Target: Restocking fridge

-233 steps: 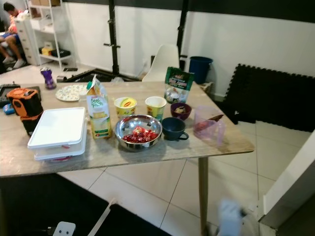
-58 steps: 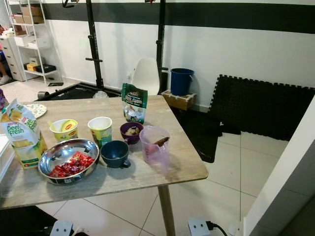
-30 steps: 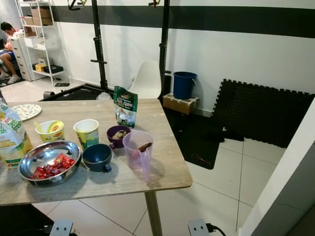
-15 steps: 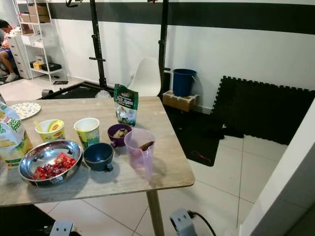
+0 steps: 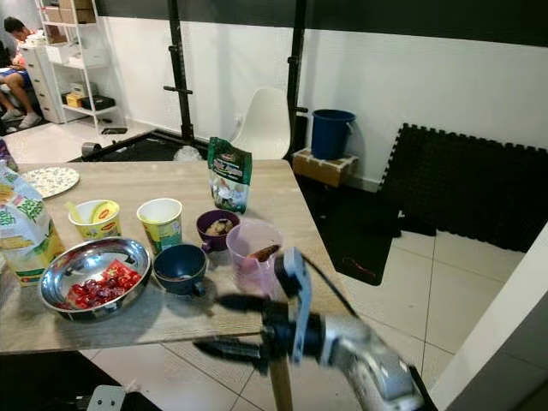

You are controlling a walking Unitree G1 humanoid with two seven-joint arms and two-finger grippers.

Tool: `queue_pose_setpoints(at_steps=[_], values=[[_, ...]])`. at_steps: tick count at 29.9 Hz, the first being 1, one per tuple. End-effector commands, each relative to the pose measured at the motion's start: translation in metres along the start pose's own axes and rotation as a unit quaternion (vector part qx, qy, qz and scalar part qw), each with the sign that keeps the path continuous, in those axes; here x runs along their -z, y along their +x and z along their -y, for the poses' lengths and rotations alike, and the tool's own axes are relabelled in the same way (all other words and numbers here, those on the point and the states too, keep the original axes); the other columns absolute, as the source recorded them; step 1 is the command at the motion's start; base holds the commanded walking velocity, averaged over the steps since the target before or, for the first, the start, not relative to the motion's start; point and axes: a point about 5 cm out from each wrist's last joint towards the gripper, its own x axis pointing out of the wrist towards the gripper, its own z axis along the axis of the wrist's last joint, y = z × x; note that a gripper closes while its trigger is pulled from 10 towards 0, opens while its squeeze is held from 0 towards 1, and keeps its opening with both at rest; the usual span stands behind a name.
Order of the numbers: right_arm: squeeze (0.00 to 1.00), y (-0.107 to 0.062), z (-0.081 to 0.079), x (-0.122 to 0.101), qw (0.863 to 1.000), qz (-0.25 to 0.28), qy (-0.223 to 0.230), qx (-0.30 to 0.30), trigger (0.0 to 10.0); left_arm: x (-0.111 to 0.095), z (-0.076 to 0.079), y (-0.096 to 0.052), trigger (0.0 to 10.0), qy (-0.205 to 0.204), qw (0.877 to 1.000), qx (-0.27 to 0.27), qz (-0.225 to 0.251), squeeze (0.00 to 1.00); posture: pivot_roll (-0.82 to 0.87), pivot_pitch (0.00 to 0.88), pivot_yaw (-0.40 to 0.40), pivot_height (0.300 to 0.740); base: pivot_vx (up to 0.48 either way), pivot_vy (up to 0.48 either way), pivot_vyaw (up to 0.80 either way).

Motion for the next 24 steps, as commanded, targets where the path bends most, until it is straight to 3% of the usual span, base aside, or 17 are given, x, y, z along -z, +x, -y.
queue_pose_setpoints(at_steps=[1,2,4,5,6,12,13,14,15,16,18,24], values=[[0.00,0.000,0.008,0.005,0.999,-0.016,-0.025,0.042,10.0,0.008,-0.003,-0.002,10.0,0.009,1.000,-0.002,-0.013,0.00,-0.04,0.087,-0.010,0.740,0.000,0.000,0.00],[0.00,0.007,0.022,0.018,0.986,-0.075,-0.092,0.115,10.0,0.008,-0.003,-0.002,10.0,0.012,1.000,-0.001,-0.011,0.00,-0.04,0.089,-0.007,0.740,0.000,0.000,0.00],[0.00,0.008,0.024,0.023,0.981,-0.095,-0.109,0.131,10.0,0.008,-0.003,-0.002,10.0,0.014,1.000,0.000,-0.011,0.00,-0.04,0.089,-0.007,0.740,0.000,0.000,0.00],[0.17,0.008,0.029,0.030,0.975,-0.108,-0.107,0.160,10.0,0.007,-0.002,-0.002,10.0,0.015,1.000,0.001,-0.008,0.00,-0.03,0.093,-0.007,0.740,0.000,0.000,0.00],[1.00,0.010,0.029,0.034,0.973,-0.115,-0.100,0.175,10.0,0.007,-0.002,-0.002,10.0,0.015,1.000,0.003,-0.002,0.00,-0.03,0.095,-0.008,0.740,0.000,0.000,0.00],[1.00,0.021,0.030,0.038,0.960,-0.132,-0.126,0.213,10.0,0.008,-0.003,-0.003,10.0,0.013,1.000,0.003,0.004,0.00,-0.03,0.098,-0.007,0.740,0.000,0.000,0.00],[0.52,0.022,0.033,0.040,0.955,-0.138,-0.133,0.227,10.0,0.008,-0.004,-0.004,10.0,0.014,1.000,0.003,0.003,0.00,-0.03,0.101,-0.008,0.740,0.000,0.000,0.00],[0.52,0.022,0.033,0.040,0.955,-0.138,-0.133,0.227,10.0,0.008,-0.004,-0.004,10.0,0.014,1.000,0.003,0.003,0.00,-0.03,0.101,-0.008,0.740,0.000,0.000,0.00],[0.18,0.024,0.035,0.041,0.951,-0.142,-0.139,0.238,10.0,0.008,-0.004,-0.004,10.0,0.014,1.000,0.002,0.003,0.00,-0.03,0.101,-0.010,0.740,0.000,0.000,0.00],[0.00,0.024,0.039,0.042,0.946,-0.146,-0.143,0.252,10.0,0.008,-0.005,-0.004,10.0,0.014,1.000,0.002,0.003,0.00,-0.03,0.102,-0.011,0.740,0.000,0.000,0.00],[0.00,0.026,0.046,0.048,0.938,-0.157,-0.137,0.276,10.0,0.007,-0.004,-0.003,10.0,0.015,1.000,0.001,0.004,0.00,-0.03,0.103,-0.012,0.740,0.000,0.000,0.00],[0.00,0.038,0.049,0.059,0.935,-0.171,-0.128,0.282,10.0,0.003,-0.004,-0.003,10.0,0.009,1.000,0.005,0.018,0.00,-0.03,0.109,-0.012,0.740,0.000,0.000,0.00]])
